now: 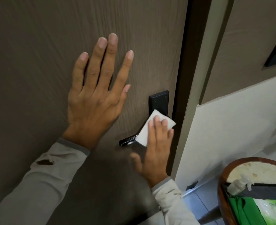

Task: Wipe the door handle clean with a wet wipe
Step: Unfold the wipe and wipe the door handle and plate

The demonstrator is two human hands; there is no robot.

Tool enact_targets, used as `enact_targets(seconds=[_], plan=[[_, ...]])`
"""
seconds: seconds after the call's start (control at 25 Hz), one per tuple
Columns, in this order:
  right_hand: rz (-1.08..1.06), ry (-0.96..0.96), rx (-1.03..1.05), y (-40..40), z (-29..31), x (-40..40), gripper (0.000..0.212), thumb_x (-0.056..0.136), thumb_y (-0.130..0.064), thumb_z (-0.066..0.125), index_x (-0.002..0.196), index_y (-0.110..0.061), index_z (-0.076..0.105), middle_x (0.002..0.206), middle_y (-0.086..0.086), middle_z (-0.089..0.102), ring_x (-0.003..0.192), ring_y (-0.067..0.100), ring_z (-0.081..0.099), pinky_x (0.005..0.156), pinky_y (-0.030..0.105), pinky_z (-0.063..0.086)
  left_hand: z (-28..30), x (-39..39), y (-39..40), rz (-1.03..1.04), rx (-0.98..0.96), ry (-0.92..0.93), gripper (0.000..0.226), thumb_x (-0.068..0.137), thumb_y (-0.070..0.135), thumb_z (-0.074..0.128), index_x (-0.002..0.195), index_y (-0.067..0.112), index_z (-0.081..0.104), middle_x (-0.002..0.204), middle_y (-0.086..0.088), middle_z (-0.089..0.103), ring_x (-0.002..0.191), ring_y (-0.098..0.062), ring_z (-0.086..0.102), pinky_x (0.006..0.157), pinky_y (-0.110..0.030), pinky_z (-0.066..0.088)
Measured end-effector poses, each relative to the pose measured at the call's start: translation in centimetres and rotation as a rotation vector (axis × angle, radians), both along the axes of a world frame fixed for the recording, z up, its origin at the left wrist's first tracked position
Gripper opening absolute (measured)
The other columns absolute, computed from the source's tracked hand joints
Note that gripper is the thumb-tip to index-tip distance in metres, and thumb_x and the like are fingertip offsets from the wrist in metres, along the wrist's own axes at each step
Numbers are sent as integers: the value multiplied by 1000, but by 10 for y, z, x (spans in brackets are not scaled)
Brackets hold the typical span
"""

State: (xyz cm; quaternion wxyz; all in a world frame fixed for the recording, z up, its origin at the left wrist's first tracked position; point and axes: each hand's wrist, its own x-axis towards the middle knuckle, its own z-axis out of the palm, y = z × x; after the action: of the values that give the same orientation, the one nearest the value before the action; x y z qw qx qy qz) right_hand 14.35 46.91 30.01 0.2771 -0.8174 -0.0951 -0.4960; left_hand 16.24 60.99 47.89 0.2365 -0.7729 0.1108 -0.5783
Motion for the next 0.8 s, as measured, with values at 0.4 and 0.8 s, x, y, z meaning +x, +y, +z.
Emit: enact_targets(seconds=[0.4,0.8], plan=[[-21,-77,-116,33,-22,-2,101,97,-77,19,163,-3,2,174,15,-7,162,32,2,134,44,3,-1,4,-3,-4,19,-45,58,115,39,38,167,17,28,165,-23,36,152,-37,34,125,-51,18],[33,-105,-214,43,-28,-10,102,95,-79,20,164,-6,3,175,12,-5,162,29,3,134,44,1,-8,5,3,-28,47,-39,59,114,41,39,167,17,28,168,-21,28,153,-31,14,126,-51,13]])
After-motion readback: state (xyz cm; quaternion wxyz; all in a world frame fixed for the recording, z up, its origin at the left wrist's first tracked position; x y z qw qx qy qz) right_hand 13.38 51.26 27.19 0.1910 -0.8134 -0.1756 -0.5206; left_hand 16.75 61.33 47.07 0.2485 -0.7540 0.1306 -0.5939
